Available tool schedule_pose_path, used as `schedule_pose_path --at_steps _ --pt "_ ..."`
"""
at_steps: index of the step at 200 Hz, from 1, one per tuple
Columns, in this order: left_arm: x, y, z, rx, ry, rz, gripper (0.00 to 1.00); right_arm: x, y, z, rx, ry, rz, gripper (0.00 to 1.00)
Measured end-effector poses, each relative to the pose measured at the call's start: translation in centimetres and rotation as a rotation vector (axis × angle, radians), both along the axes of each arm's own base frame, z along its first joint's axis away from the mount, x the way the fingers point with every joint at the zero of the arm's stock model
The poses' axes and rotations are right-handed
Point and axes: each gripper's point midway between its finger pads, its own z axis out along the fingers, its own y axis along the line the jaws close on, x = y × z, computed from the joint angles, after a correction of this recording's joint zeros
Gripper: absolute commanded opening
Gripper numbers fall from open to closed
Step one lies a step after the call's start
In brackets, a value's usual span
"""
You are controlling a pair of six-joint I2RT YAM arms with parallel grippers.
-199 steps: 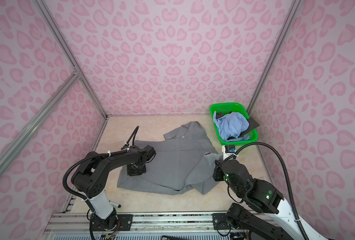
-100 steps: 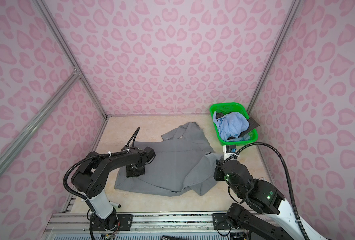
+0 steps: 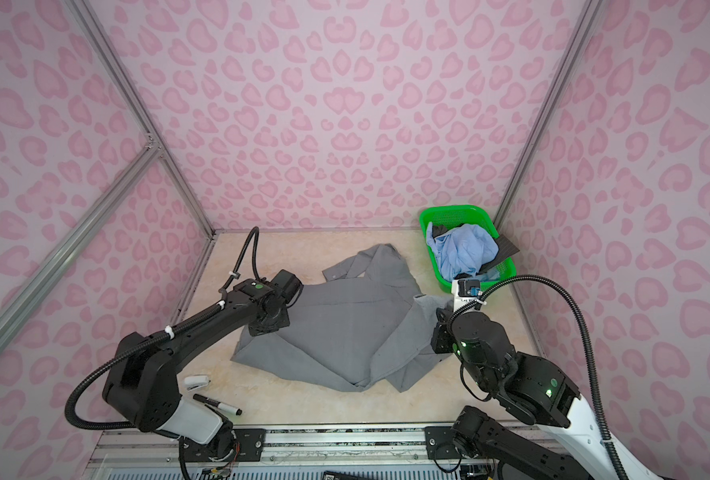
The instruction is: Fold and stack the long sleeve shirts
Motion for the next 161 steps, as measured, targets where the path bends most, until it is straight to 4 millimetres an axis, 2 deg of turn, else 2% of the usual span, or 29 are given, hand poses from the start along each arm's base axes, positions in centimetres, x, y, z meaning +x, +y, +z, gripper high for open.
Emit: schedule_pose_path --at_steps 34,83,110,142,161 --pt "-1.3 1.1 1.5 0.007 -0.017 0.021 0.00 0.3 -0.3 3.0 -0.016 -0.062 -0.001 0.00" --pt "-4.0 4.0 4.0 -0.008 -0.074 0.099 0.00 0.3 -1.3 8.4 -0.050 -0.175 0.000 0.00" --pt "-5.1 4.9 4.4 -0.012 -0.079 0.126 0.00 0.7 -0.5 9.6 -0.100 -0.187 0.035 0.00" --pt "-6.1 5.5 4.4 -0.010 -0.074 0.147 0.00 1.5 1.5 9.4 -0.175 -0.152 0.111 0.00" --pt "-6.5 5.9 4.7 -0.010 -0.080 0.160 0.00 2.2 2.3 10.5 -0.208 -0.143 0.127 0.00"
